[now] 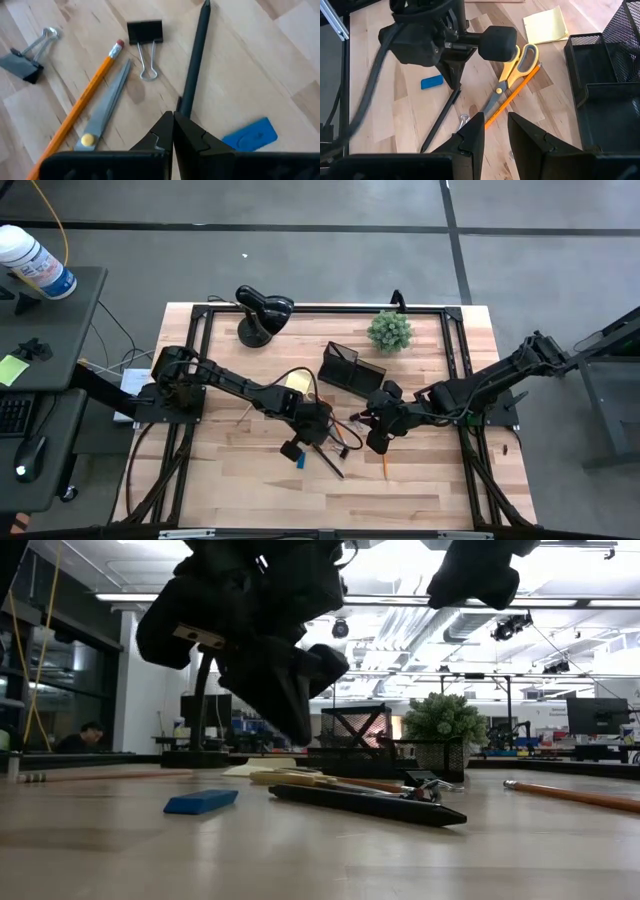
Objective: Pick and place office supplies into organizer
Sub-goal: Put the pen into the desk organizer
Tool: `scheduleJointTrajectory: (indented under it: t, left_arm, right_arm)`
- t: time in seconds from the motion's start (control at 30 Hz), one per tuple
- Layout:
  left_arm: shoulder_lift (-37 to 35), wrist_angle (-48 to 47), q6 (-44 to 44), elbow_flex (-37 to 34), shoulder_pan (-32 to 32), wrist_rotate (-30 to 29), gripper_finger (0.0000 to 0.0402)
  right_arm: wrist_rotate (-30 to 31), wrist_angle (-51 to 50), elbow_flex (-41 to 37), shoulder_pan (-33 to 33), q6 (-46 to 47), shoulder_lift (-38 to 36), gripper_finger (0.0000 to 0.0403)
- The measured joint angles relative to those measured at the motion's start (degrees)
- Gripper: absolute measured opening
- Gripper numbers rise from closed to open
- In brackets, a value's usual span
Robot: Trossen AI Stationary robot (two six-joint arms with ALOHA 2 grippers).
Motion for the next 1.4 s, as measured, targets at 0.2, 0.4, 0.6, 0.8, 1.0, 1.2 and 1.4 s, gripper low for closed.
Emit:
scheduleJointTrajectory:
  t: [0.2, 0.4, 0.6, 0.8, 1.0, 1.2, 1.4]
  left_arm:
    - [0.2, 1.8, 1.9, 0.0, 0.0, 0.4, 0.0001]
    - [2.3, 2.6, 2.3, 0.0, 0.0, 0.4, 0.0001]
    - [4.1, 2.6, 1.2, 0.0, 0.0, 3.2, 0.0001]
    - [4.0, 3.7, 1.0, 0.0, 0.1, 3.2, 0.0010]
    - [4.0, 3.3, -0.1, 0.0, 0.0, 3.4, 0.0076]
    - [4.0, 2.7, -2.3, 0.0, 0.9, 3.2, 0.0131]
    - [4.0, 2.7, -3.7, 0.0, 2.9, 1.5, 0.0132]
  right_arm:
    - [0.0, 0.2, 0.0, 0.0, 0.0, 0.0, 0.0083]
    - [0.0, 0.4, 0.0, 0.0, 0.0, 0.0, 0.0083]
    - [0.0, 0.7, 0.0, 0.0, 0.0, 0.0, 0.0083]
    - [0.0, 0.8, 0.0, 0.0, 0.0, 0.0, 0.0083]
    - [0.0, 0.8, 0.0, 0.0, 0.0, 0.0, 0.0083]
    - [0.0, 0.8, 0.0, 0.0, 0.0, 0.0, 0.0083]
    - [0.0, 0.8, 0.0, 0.0, 0.0, 0.0, 0.0083]
